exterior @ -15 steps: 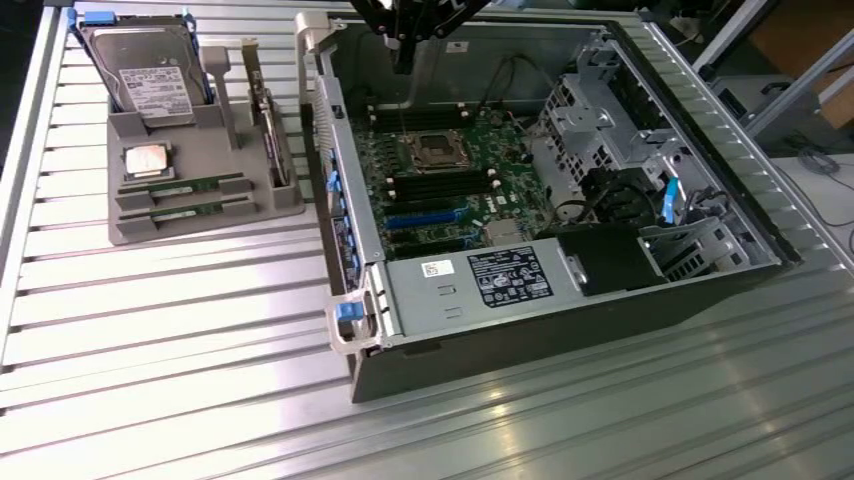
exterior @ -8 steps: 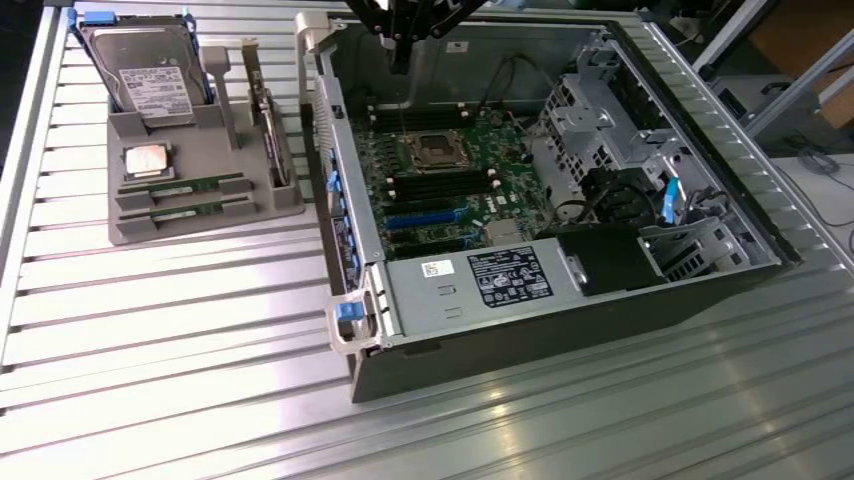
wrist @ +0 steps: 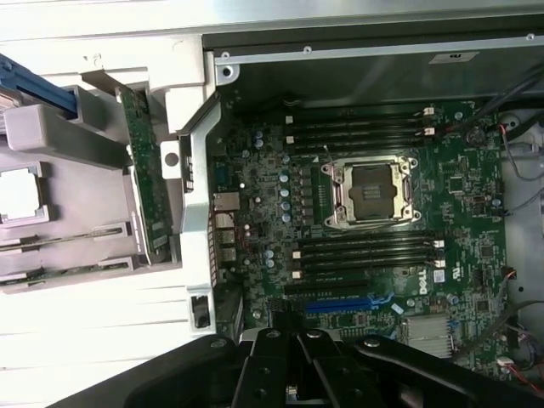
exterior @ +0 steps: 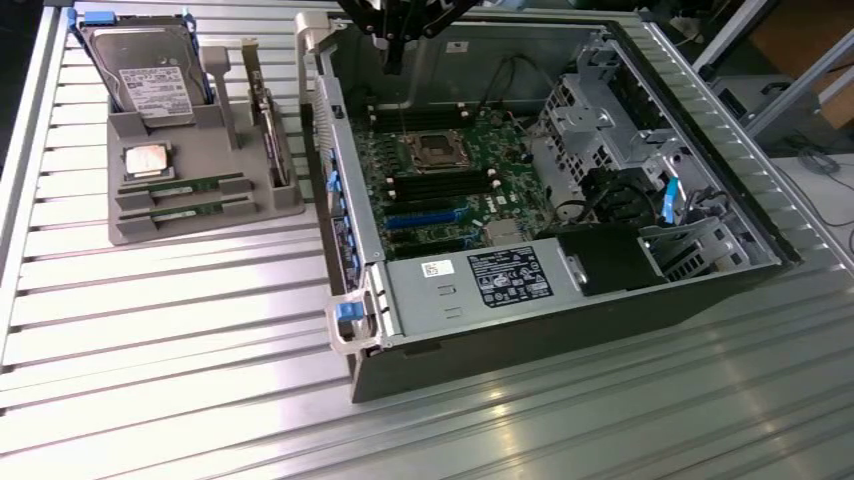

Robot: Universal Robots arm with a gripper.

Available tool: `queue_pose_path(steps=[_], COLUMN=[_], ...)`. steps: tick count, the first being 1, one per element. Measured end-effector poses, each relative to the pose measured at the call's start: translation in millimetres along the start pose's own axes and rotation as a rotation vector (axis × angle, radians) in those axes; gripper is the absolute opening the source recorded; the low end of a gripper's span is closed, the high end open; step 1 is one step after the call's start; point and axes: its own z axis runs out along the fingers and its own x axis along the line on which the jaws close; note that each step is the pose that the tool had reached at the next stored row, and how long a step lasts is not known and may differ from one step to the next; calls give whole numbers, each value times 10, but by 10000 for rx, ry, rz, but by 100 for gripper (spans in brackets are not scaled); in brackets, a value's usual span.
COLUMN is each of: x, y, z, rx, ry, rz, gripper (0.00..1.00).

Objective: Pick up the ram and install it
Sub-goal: 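Reach for the ram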

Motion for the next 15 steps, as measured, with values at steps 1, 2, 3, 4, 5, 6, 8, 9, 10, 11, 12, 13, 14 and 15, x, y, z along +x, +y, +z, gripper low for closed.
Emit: queue_pose_path(steps=[1,2,3,4,5,6,8,9,10,11,12,13,14,15], x=[6,11,15,21,25,30,41,49,57,62,68,72,76,80], y=[0,-1,-1,-2,-2,-2,-3,-4,-4,-5,-5,-5,-6,-6], z=[0,0,0,-1,0,-1,-1,-1,-1,-2,-2,-2,-2,-2], rx=[0,0,0,0,0,0,0,0,0,0,0,-1,-1,0], ry=[0,0,0,0,0,0,0,0,0,0,0,0,-1,0], rz=[0,0,0,0,1,0,0,-1,0,0,0,-1,-1,0], gripper=[10,10,10,10,10,10,10,10,10,10,10,10,10,10])
